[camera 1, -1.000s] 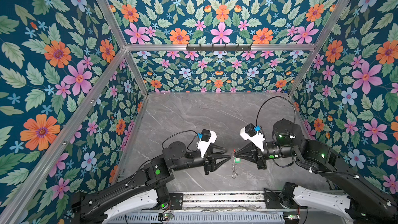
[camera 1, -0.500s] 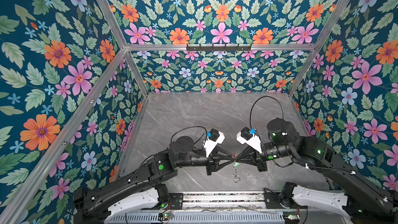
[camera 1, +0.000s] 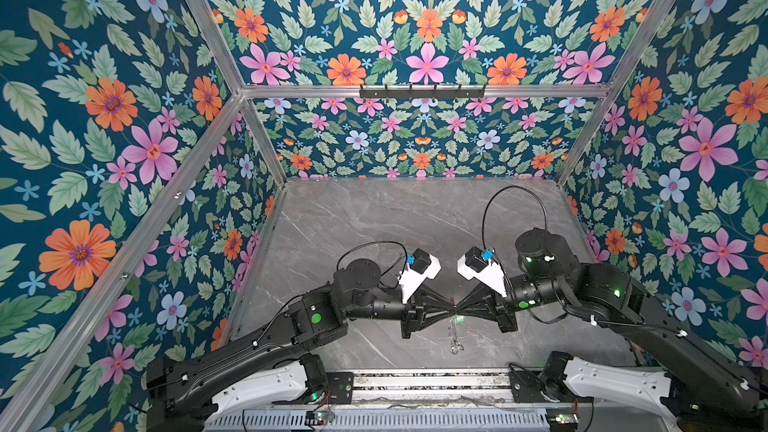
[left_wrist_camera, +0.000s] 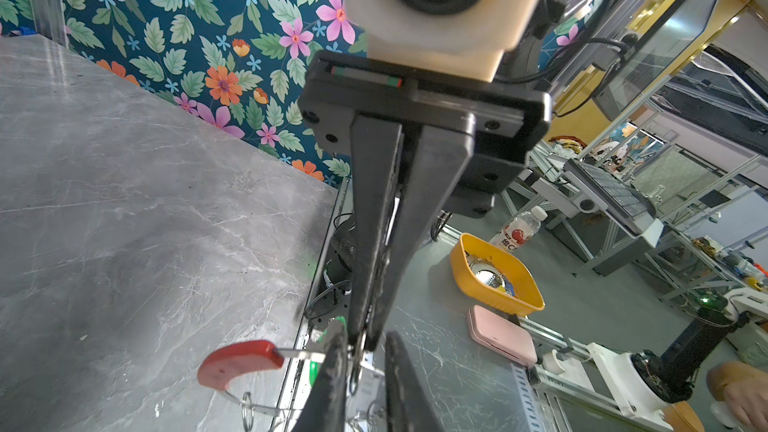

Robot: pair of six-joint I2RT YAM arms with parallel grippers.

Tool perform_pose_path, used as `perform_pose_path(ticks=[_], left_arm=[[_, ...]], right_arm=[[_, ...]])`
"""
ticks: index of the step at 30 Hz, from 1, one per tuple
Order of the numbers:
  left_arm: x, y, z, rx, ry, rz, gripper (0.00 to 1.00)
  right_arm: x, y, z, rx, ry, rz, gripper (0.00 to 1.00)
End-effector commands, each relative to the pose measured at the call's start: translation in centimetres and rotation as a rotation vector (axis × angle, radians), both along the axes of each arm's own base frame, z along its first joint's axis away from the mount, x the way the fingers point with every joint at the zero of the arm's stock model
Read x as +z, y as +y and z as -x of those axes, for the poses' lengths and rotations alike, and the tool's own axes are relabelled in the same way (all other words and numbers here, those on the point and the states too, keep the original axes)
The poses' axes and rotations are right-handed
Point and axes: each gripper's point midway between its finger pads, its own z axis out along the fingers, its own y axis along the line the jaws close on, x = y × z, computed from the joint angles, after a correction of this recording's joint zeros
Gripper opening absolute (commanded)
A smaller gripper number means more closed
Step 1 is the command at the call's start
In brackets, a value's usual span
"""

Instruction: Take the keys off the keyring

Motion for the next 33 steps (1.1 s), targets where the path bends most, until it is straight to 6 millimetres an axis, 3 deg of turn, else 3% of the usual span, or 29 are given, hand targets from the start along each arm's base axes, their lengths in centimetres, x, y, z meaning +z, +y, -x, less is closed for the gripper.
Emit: perform_pose_path(ticks=[1,7,12,20,29,33], left_arm=[[0.0,0.1,0.1,-0.007,-0.012,-0.006,0.17],[0.3,0.1,0.1,-0.005,-0.019,-0.002,0.11],[0.3,0.0,0.1,-0.009,-0.026,-0.015,0.19],[0.2,-0.2,0.2,-0.023,-0.029,-0.042,0.00],[0.5,-0.3,-0.6,0.018,-0.064,-0.028,0.00],[1.2,0.0,-1.2,0.063,-0.084,0.011,0.00]], right_arm=[[0.5,0.1,-0.1,0.004,-0.022,-0.018,0.00],[0.4,0.3,0.0,0.016,-0.011,-0.015,0.00],[0.2,0.4,0.1,0.027,-0.004,0.000,0.00],[0.2,0.4,0.1,0.032,-0.002,0.013,0.00],[0.6,0.7,-0.4,0.012,-0.009,-0.008,0.00],[2.0,0.7,-1.0,-0.032,-0.068,-0.081,0.31]])
